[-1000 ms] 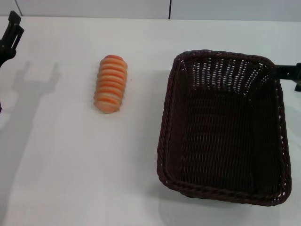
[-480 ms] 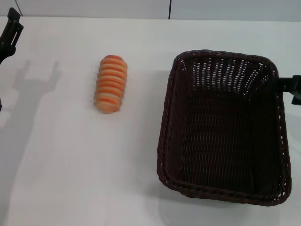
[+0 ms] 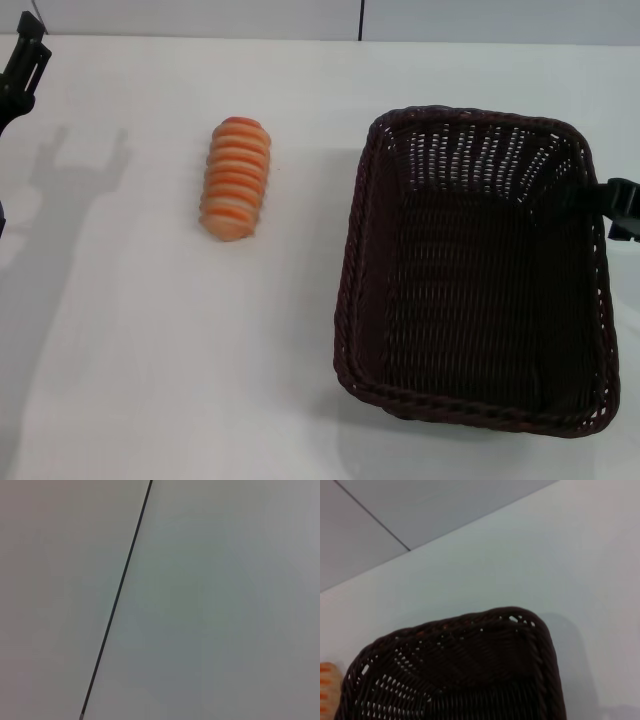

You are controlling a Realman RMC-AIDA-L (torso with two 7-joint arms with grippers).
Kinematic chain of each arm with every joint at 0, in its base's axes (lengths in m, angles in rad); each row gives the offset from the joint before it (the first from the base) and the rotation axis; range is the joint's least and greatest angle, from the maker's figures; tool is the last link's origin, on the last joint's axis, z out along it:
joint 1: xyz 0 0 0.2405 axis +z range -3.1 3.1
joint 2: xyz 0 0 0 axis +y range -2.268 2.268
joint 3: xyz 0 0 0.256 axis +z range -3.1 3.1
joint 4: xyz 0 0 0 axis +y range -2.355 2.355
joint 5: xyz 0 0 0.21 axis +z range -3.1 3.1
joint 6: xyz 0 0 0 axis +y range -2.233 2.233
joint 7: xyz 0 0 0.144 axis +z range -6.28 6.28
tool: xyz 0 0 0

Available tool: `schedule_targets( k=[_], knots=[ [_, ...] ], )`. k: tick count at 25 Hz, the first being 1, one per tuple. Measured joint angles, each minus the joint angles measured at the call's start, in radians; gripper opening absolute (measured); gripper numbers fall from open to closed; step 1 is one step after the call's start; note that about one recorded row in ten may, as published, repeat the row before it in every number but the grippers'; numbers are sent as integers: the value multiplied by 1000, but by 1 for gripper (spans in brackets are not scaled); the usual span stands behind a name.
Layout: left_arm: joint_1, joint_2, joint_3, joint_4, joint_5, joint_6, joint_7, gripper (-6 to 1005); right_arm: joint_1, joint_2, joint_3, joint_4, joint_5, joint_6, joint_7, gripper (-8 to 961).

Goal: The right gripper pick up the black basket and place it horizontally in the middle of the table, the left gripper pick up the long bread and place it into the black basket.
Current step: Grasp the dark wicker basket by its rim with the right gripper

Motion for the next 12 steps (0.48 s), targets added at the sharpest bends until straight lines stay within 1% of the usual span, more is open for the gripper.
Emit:
schedule_targets(
  k=[12],
  knots=[
    [7, 0, -6, 0, -1, 20, 0, 843, 18, 0, -32, 60, 0, -27, -6, 783]
  ],
)
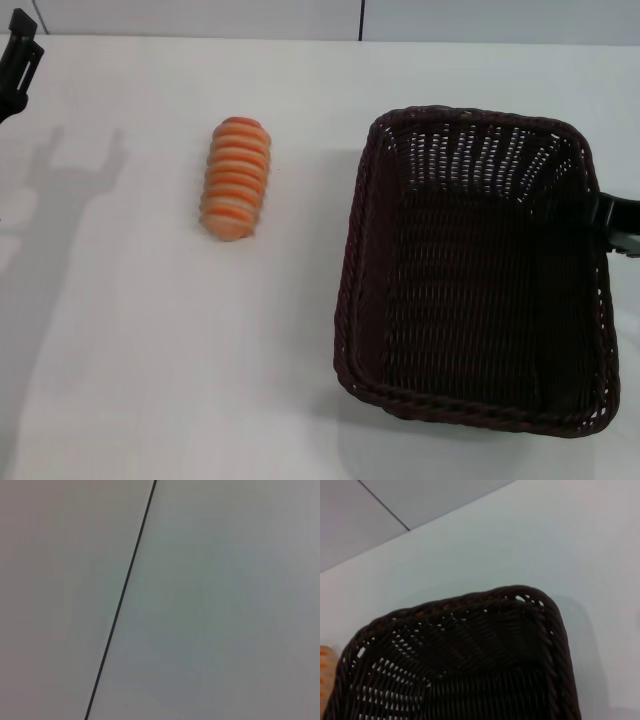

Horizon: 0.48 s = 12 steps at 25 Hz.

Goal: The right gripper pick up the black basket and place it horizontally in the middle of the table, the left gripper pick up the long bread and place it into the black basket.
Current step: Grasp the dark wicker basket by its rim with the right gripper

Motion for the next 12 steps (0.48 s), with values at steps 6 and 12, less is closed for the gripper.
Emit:
schedule_targets(
  k=[6, 12],
  knots=[
    [2, 0, -7, 0, -1, 2, 0, 843, 5, 0, -7, 29, 1, -10, -1, 782],
    [4, 0, -7, 0, -1, 11, 0, 842, 4, 0, -4, 33, 1, -14, 6, 745]
  ],
)
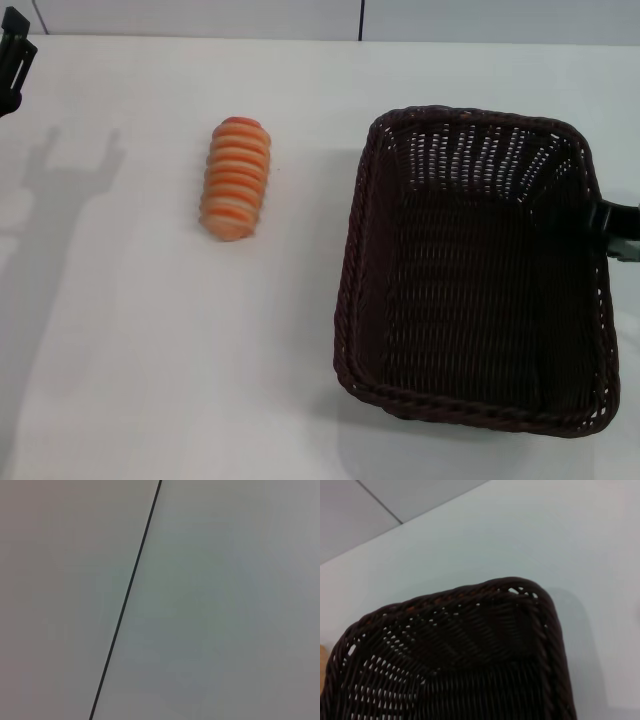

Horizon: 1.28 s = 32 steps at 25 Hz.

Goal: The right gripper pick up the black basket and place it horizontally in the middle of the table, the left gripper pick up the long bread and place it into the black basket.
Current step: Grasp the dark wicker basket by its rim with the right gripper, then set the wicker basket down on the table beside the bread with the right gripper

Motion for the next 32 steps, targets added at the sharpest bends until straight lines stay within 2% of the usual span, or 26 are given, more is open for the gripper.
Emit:
schedule_targets(
  k=[3, 12, 19, 25, 32],
  knots=[
    [3, 0, -2, 0, 0, 7, 0, 842, -7, 1, 3, -3, 0, -13, 1, 726],
    [7, 0, -14, 0, 0, 13, 0, 843, -13, 1, 0, 0, 14, -38, -12, 268],
    [9, 0, -14, 0, 0, 21, -3, 842, -13, 0, -3, 5, 14, -45, -20, 162],
    [10, -1, -14, 0, 0, 22, -11, 843, -9, -1, 2, -7, -9, -61, -90, 161],
    [20, -2, -12, 0, 0, 23, -30, 842, -9, -2, 67, -59, -12, -105, -331, 160]
  ],
)
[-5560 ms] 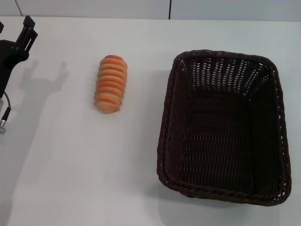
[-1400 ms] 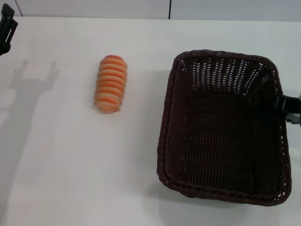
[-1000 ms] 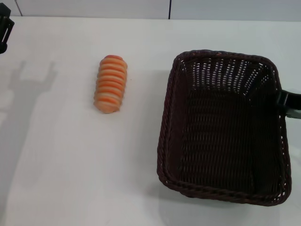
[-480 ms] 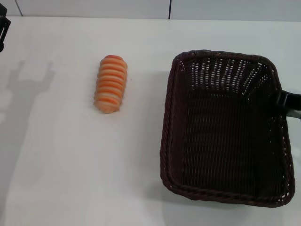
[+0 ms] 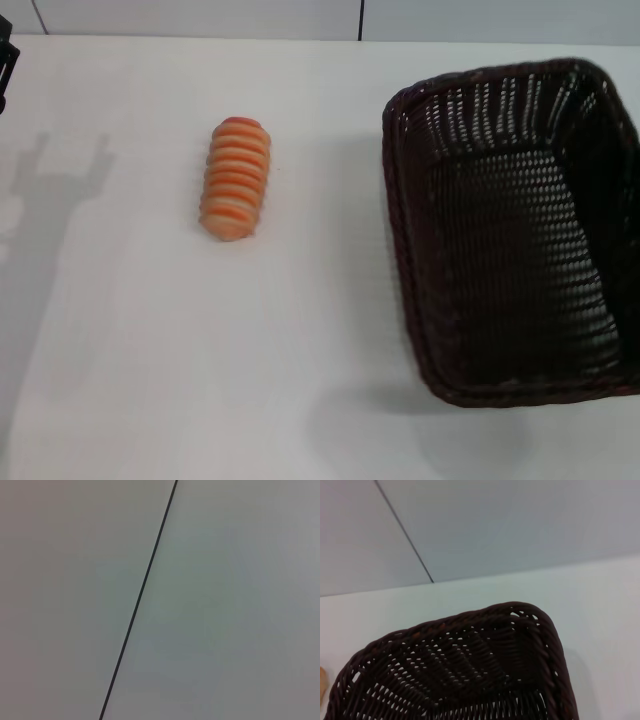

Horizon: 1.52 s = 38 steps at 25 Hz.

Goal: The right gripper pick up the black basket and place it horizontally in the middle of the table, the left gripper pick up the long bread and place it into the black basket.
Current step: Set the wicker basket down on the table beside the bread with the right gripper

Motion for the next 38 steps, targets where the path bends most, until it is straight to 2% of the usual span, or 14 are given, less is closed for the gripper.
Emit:
schedule_targets(
  k=[3, 14, 22, 23, 24, 26, 31, 33, 34, 35, 38],
  knots=[
    [3, 0, -1, 0, 0, 0, -9, 842, 18, 0, 16, -26, 0, -5, -160, 161],
    [7, -2, -2, -12, 0, -6, -10, 843, 122, -4, 39, -68, 35, 54, -494, 162],
    [4, -3, -2, -24, -3, -15, -10, 842, 242, -6, 88, -38, 156, 129, -740, 161],
    [4, -3, -2, -25, -7, -17, -10, 843, 278, -7, 107, -32, 189, 172, -788, 161],
    [4, -3, -2, -25, -7, -17, -10, 843, 278, -7, 107, -32, 189, 172, -788, 161],
    [4, -4, -1, -26, -19, -20, -10, 843, 337, -9, 139, -28, 241, 246, -831, 161],
    [1, -5, 2, -26, -29, -33, -10, 843, 404, -10, 154, -13, 267, 330, -880, 162],
    [-1, -5, 4, -26, -36, -42, -10, 842, 458, -11, 157, 31, 283, 384, -921, 162],
    [-1, -5, 4, -26, -36, -42, -10, 842, 458, -11, 157, 31, 283, 384, -921, 162],
    [-2, -5, 6, -26, -39, -43, -10, 842, 494, -13, 163, 70, 286, 412, -950, 162],
    [-7, -6, 8, -26, -42, -47, -10, 842, 536, -19, 165, 128, 291, 441, -999, 161]
  ],
)
